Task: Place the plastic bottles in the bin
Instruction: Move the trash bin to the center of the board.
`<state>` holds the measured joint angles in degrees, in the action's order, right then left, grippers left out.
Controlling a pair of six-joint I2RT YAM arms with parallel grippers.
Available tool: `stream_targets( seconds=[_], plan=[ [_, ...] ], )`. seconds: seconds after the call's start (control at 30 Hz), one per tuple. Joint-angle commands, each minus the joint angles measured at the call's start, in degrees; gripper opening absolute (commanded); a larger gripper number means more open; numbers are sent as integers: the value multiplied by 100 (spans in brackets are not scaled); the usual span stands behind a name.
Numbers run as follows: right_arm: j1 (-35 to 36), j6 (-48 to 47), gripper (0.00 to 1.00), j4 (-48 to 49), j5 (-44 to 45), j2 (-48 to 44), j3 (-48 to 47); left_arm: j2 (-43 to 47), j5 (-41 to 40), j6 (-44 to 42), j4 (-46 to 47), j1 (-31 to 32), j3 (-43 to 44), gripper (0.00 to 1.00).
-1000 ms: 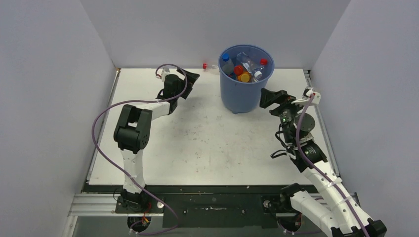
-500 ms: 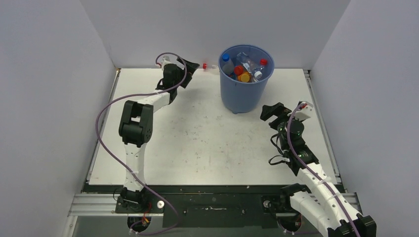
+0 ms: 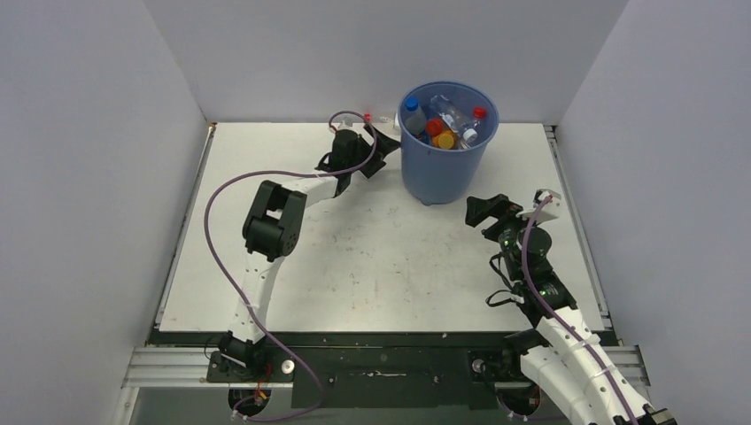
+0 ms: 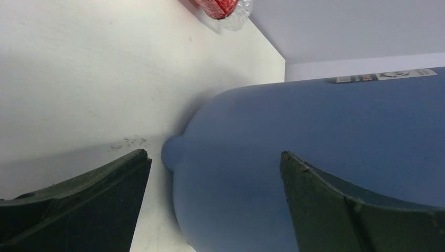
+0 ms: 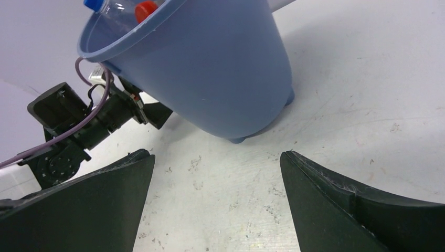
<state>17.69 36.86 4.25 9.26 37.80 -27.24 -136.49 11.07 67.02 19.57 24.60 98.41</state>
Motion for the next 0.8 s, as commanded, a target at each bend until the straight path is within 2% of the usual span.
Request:
stream_targets(
  seconds=[0.0, 0.43, 0.77],
  plan=[
    [40, -19, 94, 60, -333, -83, 2, -140, 241, -60, 268, 203, 595, 93],
    [115, -336, 94, -248, -826, -483, -176, -415, 150, 178, 553, 764, 849, 91],
    [133, -520, 94, -297, -1479, -449, -560, -756, 141, 142, 430, 1202, 1416, 90]
  ],
)
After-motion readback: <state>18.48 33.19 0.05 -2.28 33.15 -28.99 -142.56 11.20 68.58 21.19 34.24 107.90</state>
